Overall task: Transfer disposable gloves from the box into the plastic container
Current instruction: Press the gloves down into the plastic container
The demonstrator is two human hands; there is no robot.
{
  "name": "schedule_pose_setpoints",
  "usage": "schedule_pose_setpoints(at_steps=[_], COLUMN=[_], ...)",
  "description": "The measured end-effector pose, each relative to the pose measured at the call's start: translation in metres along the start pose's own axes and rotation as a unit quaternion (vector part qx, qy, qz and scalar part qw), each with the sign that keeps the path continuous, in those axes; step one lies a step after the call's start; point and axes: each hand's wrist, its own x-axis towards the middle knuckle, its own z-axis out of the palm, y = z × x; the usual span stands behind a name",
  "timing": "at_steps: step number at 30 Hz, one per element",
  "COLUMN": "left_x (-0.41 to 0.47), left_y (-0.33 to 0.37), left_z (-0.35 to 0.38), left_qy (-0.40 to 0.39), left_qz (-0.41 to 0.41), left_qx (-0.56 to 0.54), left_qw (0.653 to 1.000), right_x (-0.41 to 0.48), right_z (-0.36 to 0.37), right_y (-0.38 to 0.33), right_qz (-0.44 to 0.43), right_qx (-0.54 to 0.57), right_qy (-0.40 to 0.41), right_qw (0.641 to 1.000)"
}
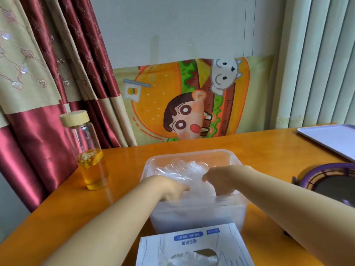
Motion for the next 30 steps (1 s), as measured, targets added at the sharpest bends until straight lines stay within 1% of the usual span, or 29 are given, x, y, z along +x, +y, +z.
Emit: schedule_pose_setpoints(at_steps=[2,5,8,10,12,13,15,16,17,18,19,20,21,22,24,27,28,30], left_x=[0.004,0.004,-0.008,-0.021,-0.039,-0.049,-0.072,-0.086,-0.098,-0.11,-0.122,-0.13,-0.136,-0.141,-0.141,-0.123,-0.117,-0.11], left_y=[-0.001,0.0,0.003,0.002,-0.001,-0.004,-0.009,-0.01,-0.01,-0.01,-0.008,-0.005,-0.001,0.005,0.015,0.023,0.024,0.027], left_z=[0.001,0.002,0.001,-0.003,-0.009,-0.013,-0.017,-0.014,-0.01,-0.001,0.011,0.023,0.037,0.054,0.085,0.118,0.127,0.143], left_qy=[-0.033,-0.05,-0.037,-0.006,0.051,0.087,0.167,0.211,0.258,0.303,0.335,0.355,0.36,0.353,0.329,0.313,0.311,0.303], left_qz=[0.009,0.028,0.021,0.017,0.021,0.026,0.043,0.055,0.069,0.082,0.092,0.103,0.11,0.109,0.093,0.053,0.048,0.036], left_qx=[0.006,0.022,-0.002,-0.053,-0.108,-0.132,-0.19,-0.229,-0.27,-0.31,-0.343,-0.367,-0.386,-0.396,-0.385,-0.294,-0.28,-0.283], left_qw=[0.999,0.998,0.999,0.998,0.993,0.987,0.966,0.949,0.925,0.897,0.873,0.854,0.842,0.841,0.857,0.901,0.907,0.909], right_x=[0.01,0.014,0.003,-0.015,-0.04,-0.052,-0.076,-0.088,-0.098,-0.109,-0.118,-0.124,-0.127,-0.128,-0.12,-0.104,-0.1,-0.091], right_z=[0.006,0.012,0.009,-0.002,-0.016,-0.022,-0.031,-0.032,-0.031,-0.027,-0.019,-0.01,0.001,0.014,0.036,0.052,0.055,0.061], right_y=[0.002,0.0,-0.002,-0.002,-0.001,0.0,0.003,0.001,-0.003,-0.011,-0.02,-0.029,-0.038,-0.047,-0.06,-0.073,-0.076,-0.081], right_qz=[0.003,0.013,0.043,0.054,0.051,0.045,0.008,-0.03,-0.075,-0.116,-0.148,-0.171,-0.187,-0.196,-0.197,-0.156,-0.138,-0.132], right_qx=[-0.014,-0.062,-0.09,-0.076,-0.061,-0.049,-0.005,0.034,0.083,0.124,0.15,0.159,0.159,0.148,0.114,0.095,0.106,0.09], right_qy=[-0.03,-0.05,-0.048,-0.019,0.031,0.074,0.2,0.262,0.306,0.321,0.314,0.29,0.257,0.224,0.18,0.136,0.133,0.133], right_qw=[0.999,0.997,0.994,0.995,0.996,0.995,0.98,0.964,0.945,0.932,0.926,0.928,0.935,0.943,0.957,0.974,0.976,0.978])
